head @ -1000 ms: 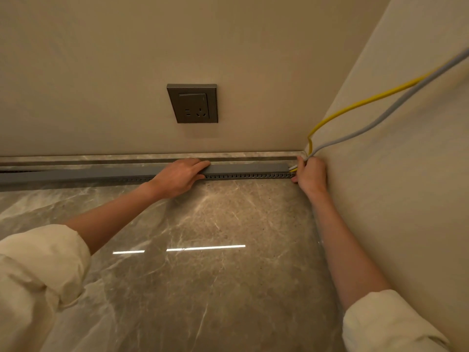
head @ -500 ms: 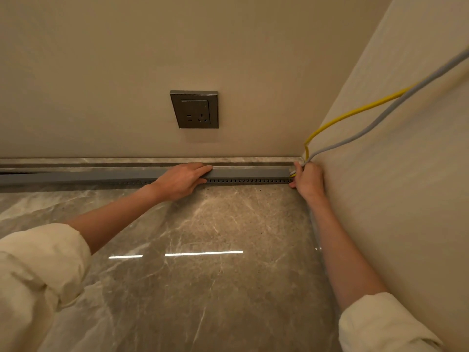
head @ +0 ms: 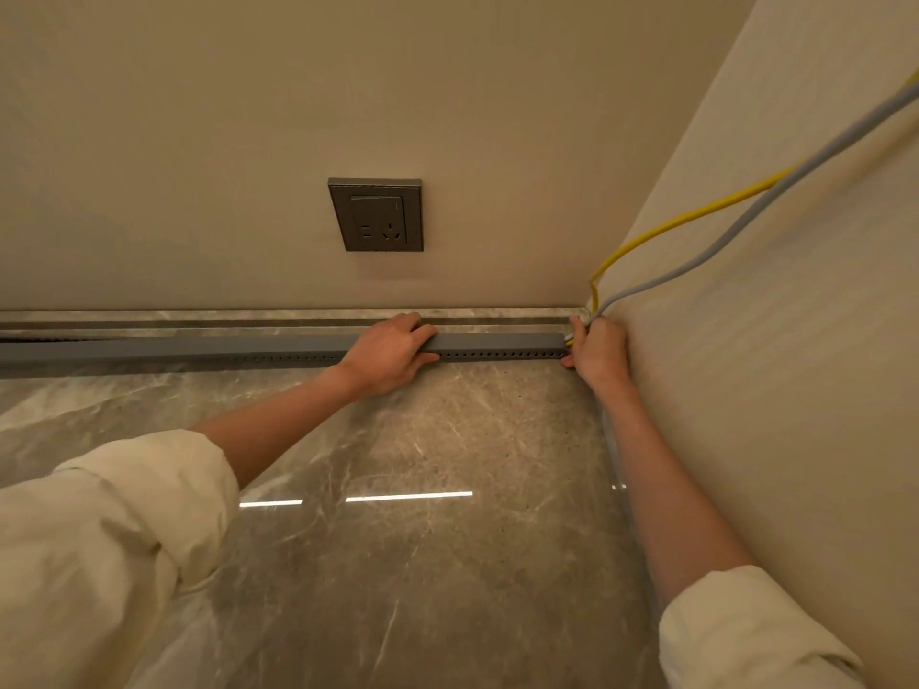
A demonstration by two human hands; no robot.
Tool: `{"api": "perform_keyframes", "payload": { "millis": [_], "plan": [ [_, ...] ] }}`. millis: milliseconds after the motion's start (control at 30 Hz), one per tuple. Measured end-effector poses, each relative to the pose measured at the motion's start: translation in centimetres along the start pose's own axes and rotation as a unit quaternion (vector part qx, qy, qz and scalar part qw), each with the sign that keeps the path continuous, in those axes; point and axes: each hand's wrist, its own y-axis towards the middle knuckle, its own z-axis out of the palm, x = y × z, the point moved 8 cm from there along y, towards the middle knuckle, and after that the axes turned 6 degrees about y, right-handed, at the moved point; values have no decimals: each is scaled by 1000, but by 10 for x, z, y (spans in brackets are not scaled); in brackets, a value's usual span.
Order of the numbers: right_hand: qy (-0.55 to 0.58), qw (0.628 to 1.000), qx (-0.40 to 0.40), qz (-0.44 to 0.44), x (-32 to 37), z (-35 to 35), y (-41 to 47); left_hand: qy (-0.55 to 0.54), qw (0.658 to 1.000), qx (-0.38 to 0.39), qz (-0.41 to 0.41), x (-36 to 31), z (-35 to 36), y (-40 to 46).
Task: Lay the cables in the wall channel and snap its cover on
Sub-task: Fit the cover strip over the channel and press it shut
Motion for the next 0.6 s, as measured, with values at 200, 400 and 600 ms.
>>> {"api": "perform_keyframes", "payload": {
  "millis": [200, 400, 600],
  "plan": [
    [19, 1000, 0, -2, -1, 0, -2, -1, 999, 6, 33, -52, 0, 34],
    [69, 997, -28, -6, -2, -5, -12, -44, 999, 7, -6, -57, -7, 43],
    [220, 972, -86, 9, -9, -13, -31, -61, 998, 7, 11, -48, -28, 39]
  ]
}}
